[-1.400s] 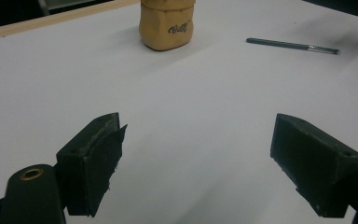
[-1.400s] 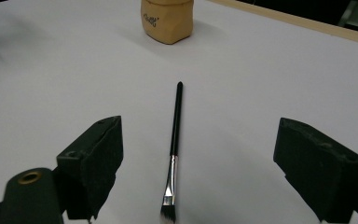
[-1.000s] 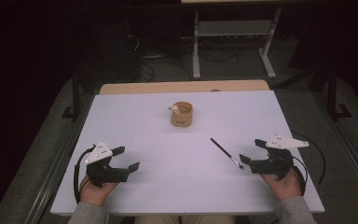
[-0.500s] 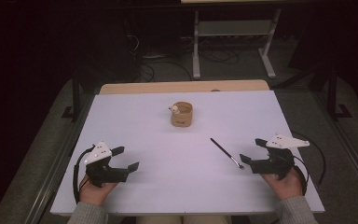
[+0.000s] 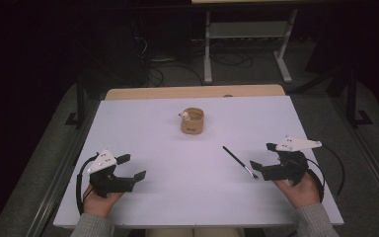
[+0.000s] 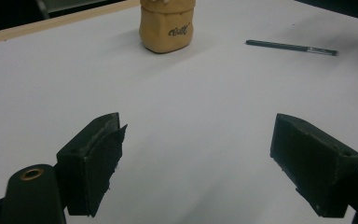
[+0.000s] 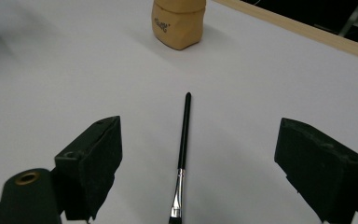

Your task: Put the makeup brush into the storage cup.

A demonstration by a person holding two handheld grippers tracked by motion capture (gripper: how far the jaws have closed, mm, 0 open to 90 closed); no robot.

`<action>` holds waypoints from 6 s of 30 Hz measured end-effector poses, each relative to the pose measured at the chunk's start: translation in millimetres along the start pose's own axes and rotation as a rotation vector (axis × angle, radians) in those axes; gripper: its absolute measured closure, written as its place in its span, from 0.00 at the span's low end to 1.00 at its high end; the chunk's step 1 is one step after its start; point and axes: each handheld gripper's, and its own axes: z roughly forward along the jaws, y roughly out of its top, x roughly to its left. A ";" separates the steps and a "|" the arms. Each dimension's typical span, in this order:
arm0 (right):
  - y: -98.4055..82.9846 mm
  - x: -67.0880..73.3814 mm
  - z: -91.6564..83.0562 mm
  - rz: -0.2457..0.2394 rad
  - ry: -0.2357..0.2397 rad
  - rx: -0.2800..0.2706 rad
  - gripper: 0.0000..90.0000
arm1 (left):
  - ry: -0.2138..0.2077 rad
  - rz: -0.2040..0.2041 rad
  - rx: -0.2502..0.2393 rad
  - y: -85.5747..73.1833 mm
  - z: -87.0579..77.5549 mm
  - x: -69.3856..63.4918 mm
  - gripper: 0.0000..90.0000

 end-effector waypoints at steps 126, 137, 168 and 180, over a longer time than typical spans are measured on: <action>83.2 14.0 53.7 -0.159 0.238 0.320 0.93 | -0.165 0.139 0.084 34.2 31.7 -29.7 0.28; 117.8 43.8 41.4 -0.312 0.331 0.269 0.93 | -0.219 0.208 0.101 71.5 29.5 -34.7 0.31; 101.2 104.6 92.7 -0.505 0.623 0.337 0.93 | -0.488 0.321 0.265 82.4 64.1 -61.0 0.63; 97.7 111.2 97.3 -0.532 0.663 0.339 0.93 | -0.551 0.355 0.348 77.5 71.1 -64.8 0.76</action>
